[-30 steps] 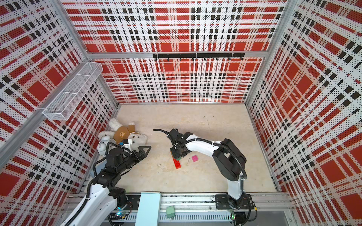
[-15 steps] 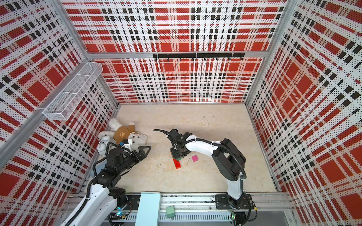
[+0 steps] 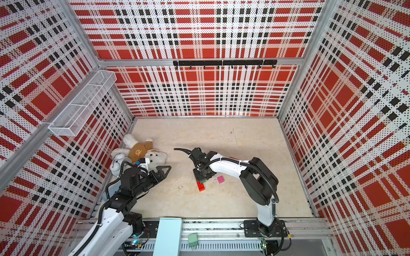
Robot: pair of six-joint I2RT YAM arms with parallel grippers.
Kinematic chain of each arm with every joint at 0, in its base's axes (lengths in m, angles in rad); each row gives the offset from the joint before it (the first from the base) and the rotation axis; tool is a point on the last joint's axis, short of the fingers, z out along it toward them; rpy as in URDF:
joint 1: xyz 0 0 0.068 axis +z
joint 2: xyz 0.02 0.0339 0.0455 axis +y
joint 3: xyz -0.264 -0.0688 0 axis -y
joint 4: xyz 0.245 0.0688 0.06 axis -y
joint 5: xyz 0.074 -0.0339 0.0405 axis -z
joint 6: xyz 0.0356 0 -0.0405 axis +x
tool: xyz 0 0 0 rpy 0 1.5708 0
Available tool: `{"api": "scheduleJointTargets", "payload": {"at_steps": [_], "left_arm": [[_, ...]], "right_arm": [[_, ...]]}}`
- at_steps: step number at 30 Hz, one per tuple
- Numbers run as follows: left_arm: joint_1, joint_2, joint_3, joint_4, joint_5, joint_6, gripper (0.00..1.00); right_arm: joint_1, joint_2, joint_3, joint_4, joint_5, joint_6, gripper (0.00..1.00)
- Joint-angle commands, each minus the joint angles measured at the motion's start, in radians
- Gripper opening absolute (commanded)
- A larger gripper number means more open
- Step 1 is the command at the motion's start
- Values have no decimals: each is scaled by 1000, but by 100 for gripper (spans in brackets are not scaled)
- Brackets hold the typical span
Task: Assemble a small pinwheel with lego
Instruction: Assemble the lego brick with the lego brick.
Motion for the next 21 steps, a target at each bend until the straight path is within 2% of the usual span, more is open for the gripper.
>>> {"api": "scheduleJointTargets", "payload": {"at_steps": [1, 21], "left_arm": [[9, 0, 5, 3, -7, 9, 99], [4, -11, 7, -12, -20, 15, 100]], "right_arm": [[9, 17, -6, -14, 26, 20, 19], [37, 46, -26, -19, 67, 67, 19]]}}
